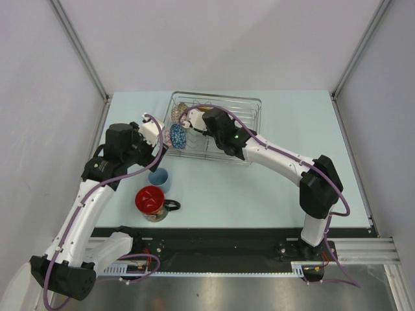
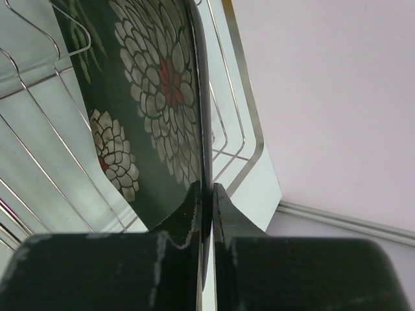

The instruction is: Load the mixed dishes into the dish rack

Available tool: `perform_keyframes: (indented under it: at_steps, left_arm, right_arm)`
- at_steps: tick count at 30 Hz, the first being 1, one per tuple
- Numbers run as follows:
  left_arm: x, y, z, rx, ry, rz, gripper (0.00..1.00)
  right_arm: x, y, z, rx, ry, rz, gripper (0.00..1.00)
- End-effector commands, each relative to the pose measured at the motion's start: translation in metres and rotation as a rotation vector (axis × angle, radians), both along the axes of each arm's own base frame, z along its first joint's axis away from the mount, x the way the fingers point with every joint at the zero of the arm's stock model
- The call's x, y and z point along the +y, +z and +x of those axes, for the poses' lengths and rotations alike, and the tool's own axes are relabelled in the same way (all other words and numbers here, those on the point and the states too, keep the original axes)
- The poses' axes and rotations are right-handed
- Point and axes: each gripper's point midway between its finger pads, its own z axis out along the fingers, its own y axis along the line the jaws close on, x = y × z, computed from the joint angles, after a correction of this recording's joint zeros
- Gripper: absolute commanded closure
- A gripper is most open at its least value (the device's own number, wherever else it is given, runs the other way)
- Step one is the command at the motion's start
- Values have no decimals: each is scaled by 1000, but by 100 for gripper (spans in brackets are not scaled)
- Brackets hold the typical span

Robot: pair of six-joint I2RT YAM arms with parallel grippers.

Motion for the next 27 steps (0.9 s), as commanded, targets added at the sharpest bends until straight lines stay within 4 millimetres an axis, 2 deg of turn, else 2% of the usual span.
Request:
perform_keyframes:
  at_steps: [1,2,5,6,8,9,11,12,15,20,27]
  left_arm:
    - [-1,9,1,-35,6,-34,5]
    - [-1,9,1,-35,5,-35,5]
    - [-1,8,0,-33,6,-36,6]
    - [-1,7,0,-30,6,-36,5]
    - [0,7,0,-33,9,-32,5]
    - [0,7,1,-36,11,-33,5]
    - [0,6,0,-34,11,-33,6]
    - [1,6,0,-34,12,-32,6]
    - [1,4,0,-34,12,-29,5]
    - [2,2,0,-31,14,-22,5]
    - [3,1,0,-33,15,-16,6]
  right_arm:
    - [13,56,12,-146,-6,117,100]
    - [16,61,14,-153,0,124,100]
    - [24,58,19,-148,16,119,100]
    - [27,64,21,-158,21,124,100]
    - [34,58,26,-151,35,107,100]
    - [37,64,29,-164,41,111,100]
    - [44,59,35,-161,49,99,100]
    - [47,64,37,-174,55,92,100]
    - [55,55,43,-166,68,67,100]
    - [64,53,49,-177,84,52,100]
    - [72,34,45,-146,142,-11,100]
